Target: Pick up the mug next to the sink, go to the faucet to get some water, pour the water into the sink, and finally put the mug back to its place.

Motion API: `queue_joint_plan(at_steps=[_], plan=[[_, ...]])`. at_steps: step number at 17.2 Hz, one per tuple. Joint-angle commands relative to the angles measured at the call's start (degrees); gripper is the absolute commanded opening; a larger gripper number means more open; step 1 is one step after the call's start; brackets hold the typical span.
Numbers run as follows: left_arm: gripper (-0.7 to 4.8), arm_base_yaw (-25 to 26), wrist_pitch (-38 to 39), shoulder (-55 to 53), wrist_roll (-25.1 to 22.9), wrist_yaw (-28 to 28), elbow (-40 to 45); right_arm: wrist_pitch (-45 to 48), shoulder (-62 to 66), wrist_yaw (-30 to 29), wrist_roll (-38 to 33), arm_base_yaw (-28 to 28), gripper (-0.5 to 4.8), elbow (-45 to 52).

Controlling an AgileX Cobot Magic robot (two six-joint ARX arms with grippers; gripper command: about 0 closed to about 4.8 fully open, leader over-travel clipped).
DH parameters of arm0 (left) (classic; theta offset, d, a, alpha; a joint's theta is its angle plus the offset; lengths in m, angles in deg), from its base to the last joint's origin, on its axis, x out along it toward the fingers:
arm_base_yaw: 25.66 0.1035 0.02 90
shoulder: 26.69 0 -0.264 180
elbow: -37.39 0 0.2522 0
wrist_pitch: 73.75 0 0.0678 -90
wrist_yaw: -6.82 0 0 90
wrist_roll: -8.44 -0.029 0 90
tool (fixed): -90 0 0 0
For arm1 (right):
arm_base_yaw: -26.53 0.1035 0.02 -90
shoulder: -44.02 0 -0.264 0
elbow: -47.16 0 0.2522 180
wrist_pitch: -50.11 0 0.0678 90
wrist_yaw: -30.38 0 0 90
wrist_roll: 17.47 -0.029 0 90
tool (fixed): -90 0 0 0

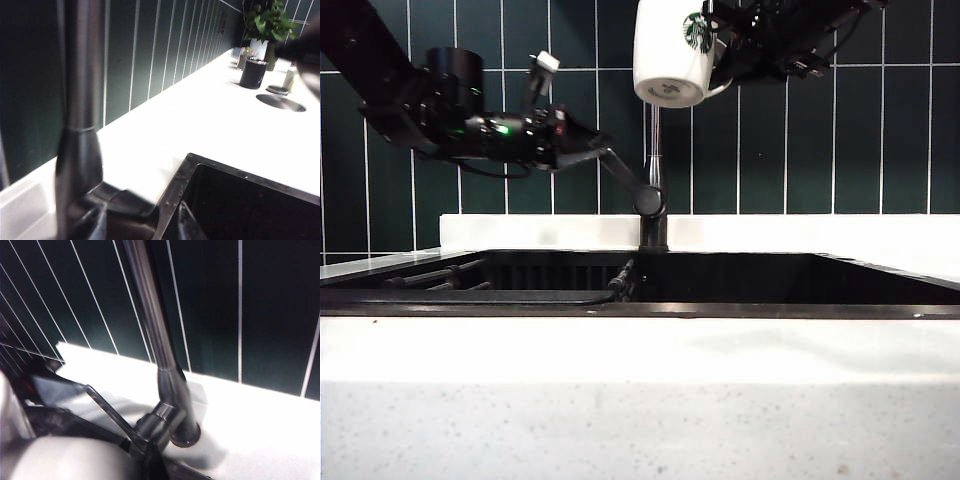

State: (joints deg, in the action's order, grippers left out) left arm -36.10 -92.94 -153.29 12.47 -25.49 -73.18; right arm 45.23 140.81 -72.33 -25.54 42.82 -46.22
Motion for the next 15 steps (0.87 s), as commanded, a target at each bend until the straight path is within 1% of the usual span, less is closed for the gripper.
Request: queue_joint_plan(at_steps=[1,2,3,4,5,6,7,9,12,14,15], plan=[[1.85,-1.6,-0.3,-0.9,-3.8,-6.0,-0.2,2.4,-0.6,-3.0,-1.0,0.2,0.16,-1.1],[1.85,-2.1,0.1,-0.9,-5.3,-7.5,-0.1,2.2,-0.6,-3.4,-1.0,0.7,0.16,-1.3],[1.84,-2.4,0.1,-0.9,-7.5,-11.4,-0.1,1.9,-0.6,-4.0,-0.9,1.2,0.16,-1.4],[1.85,-2.6,-0.3,-0.9,-8.2,-13.6,-0.2,1.7,-0.6,-4.0,-0.9,1.4,0.16,-1.4],[1.88,-2.5,-0.6,-0.9,-8.0,-13.1,-0.2,1.4,-0.6,-3.9,-0.6,1.4,0.16,-1.4],[1.88,-2.4,-0.6,-0.8,-6.5,-9.1,-0.2,0.8,-0.5,-3.6,-0.4,1.4,0.16,-1.4],[1.88,-2.4,-0.6,-0.7,-5.1,-6.9,-0.2,0.4,-0.5,-2.9,0.7,1.4,0.16,-1.4],[1.88,-2.4,-0.9,0.2,-3.4,-4.6,-0.2,0.1,-0.5,-0.9,3.2,1.4,0.12,-1.4],[1.87,-2.4,-2.1,4.9,-3.2,-4.0,-0.2,-0.5,-0.5,1.2,4.7,1.4,0.12,-1.4],[1.88,-2.4,-3.5,6.0,-3.5,-4.2,-0.2,-0.9,-0.5,1.2,5.4,1.4,0.12,-1.4],[1.88,-2.4,-2.9,5.9,-4.7,-6.6,-0.2,-1.5,-0.5,1.2,5.4,1.4,0.12,-1.4]])
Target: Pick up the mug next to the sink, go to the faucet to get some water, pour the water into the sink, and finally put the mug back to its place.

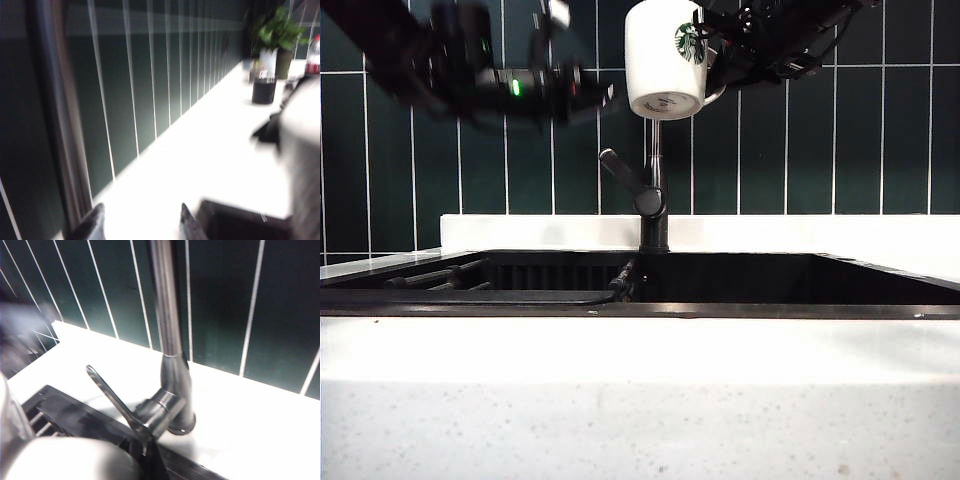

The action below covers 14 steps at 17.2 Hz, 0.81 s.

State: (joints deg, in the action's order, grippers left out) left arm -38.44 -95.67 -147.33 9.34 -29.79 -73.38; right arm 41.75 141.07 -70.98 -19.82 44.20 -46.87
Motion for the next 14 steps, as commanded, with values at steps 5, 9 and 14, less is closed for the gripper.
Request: queue_joint_plan(at_steps=[5,9,14], plan=[[2.92,0.0,4.8,-1.5,-9.4,-10.1,-0.1,0.5,-0.8,-0.2,-0.3,0.0,0.12,-0.7],[2.78,-0.1,6.3,-3.6,-9.3,-8.9,-0.1,0.7,-0.8,-0.2,-0.2,0.0,0.12,-0.7],[2.69,-0.1,10.4,-4.3,-9.2,-5.0,-0.1,4.0,-0.8,-3.1,-1.0,0.9,0.12,-0.7]])
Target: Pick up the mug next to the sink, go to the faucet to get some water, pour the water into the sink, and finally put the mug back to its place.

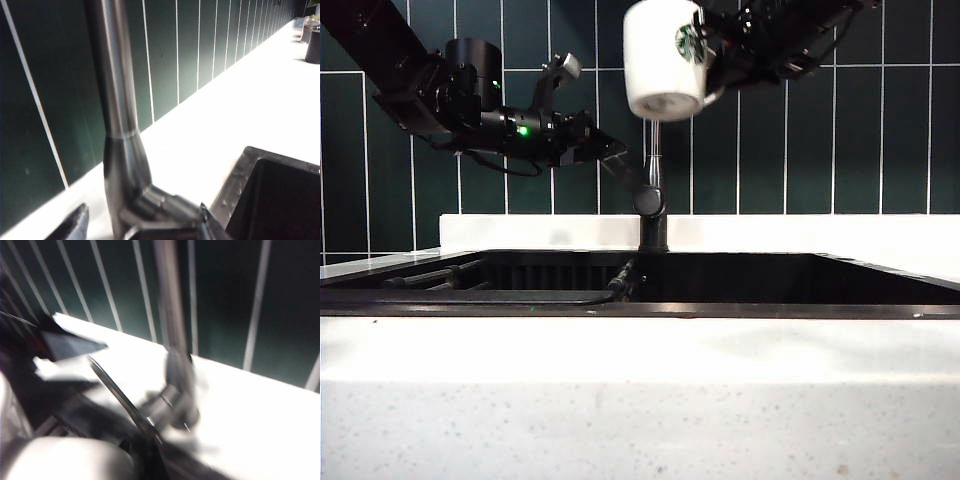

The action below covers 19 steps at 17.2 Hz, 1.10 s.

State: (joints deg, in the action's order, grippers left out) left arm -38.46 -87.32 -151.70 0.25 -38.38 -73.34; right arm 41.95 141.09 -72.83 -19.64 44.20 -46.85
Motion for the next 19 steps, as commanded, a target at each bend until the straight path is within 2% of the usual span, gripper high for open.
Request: queue_joint_plan(at_steps=[1,6,8,10,12,14,17,19], plan=[[2.68,-0.1,3.3,0.1,-0.2,5.4,-0.1,4.4,-0.8,-1.6,-1.2,0.9,0.12,-0.8],[2.38,-0.1,10.1,0.1,-0.4,11.3,-0.1,5.2,-0.8,-2.2,-1.2,1.0,0.12,-0.8],[2.37,-0.1,10.5,0.1,-0.4,14.7,-0.1,5.1,-0.8,-2.2,-1.2,1.0,0.12,-0.8],[2.37,-0.1,10.6,0.1,-1.3,13.1,-0.1,5.1,-0.8,-2.2,-1.2,0.9,0.12,-0.8],[2.37,-0.1,9.8,0.1,-4.8,6.1,-0.1,5.2,-0.8,-2.1,-0.8,0.9,0.12,-0.8],[2.37,-0.1,7.6,0.1,-5.3,4.1,-0.1,5.2,-0.8,-2.1,-0.8,0.9,0.12,-0.8],[2.37,-0.4,1.5,0.1,-1.7,5.7,-0.1,5.1,-0.8,-2.2,-0.8,0.9,0.12,-0.7],[2.37,-0.4,1.3,0.1,-0.9,8.4,-0.2,5.1,-0.8,-2.2,-0.8,0.9,0.12,-0.7]])
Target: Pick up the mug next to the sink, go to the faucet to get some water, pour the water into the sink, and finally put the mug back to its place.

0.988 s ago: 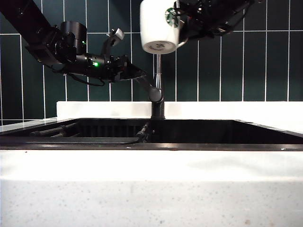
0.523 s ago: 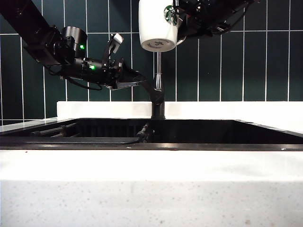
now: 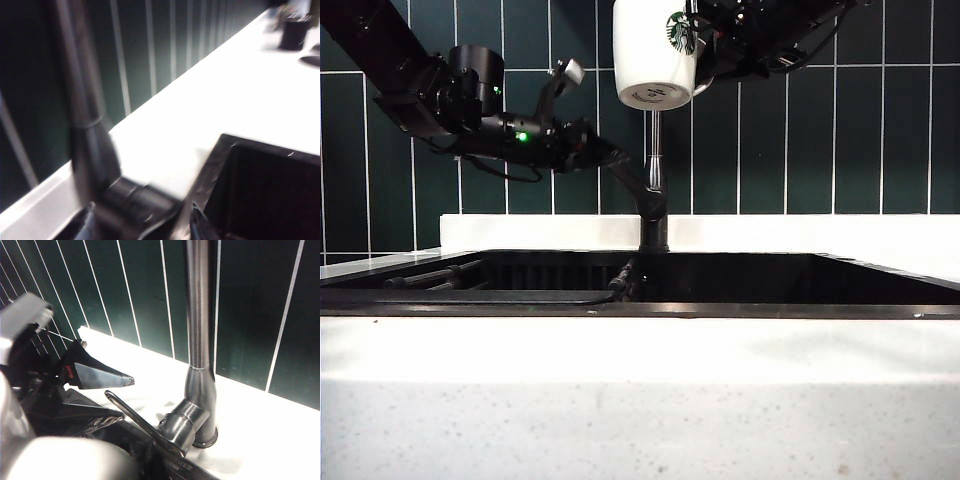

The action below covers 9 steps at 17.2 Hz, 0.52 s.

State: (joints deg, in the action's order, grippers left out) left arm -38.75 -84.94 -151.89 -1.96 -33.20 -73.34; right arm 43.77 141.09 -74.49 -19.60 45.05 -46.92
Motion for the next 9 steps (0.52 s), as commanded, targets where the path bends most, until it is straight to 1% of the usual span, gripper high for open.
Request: queue_joint_plan(at_steps=[1,3,6,9], plan=[[2.37,-0.2,-0.7,0.3,2.2,4.5,-0.1,3.2,-0.8,-0.5,-0.8,0.1,0.12,-0.7],[2.37,-0.2,-0.3,0.3,2.4,5.8,-0.1,3.1,-0.8,-0.5,-0.8,0.1,0.12,-0.7],[2.37,-0.2,0.7,0.3,4.9,10.4,-0.1,3.1,-0.8,-0.5,-0.8,0.1,0.12,-0.7],[2.36,-0.2,1.1,0.3,4.8,10.9,-0.1,3.0,-0.8,-0.5,-0.8,0.0,0.12,-0.7]])
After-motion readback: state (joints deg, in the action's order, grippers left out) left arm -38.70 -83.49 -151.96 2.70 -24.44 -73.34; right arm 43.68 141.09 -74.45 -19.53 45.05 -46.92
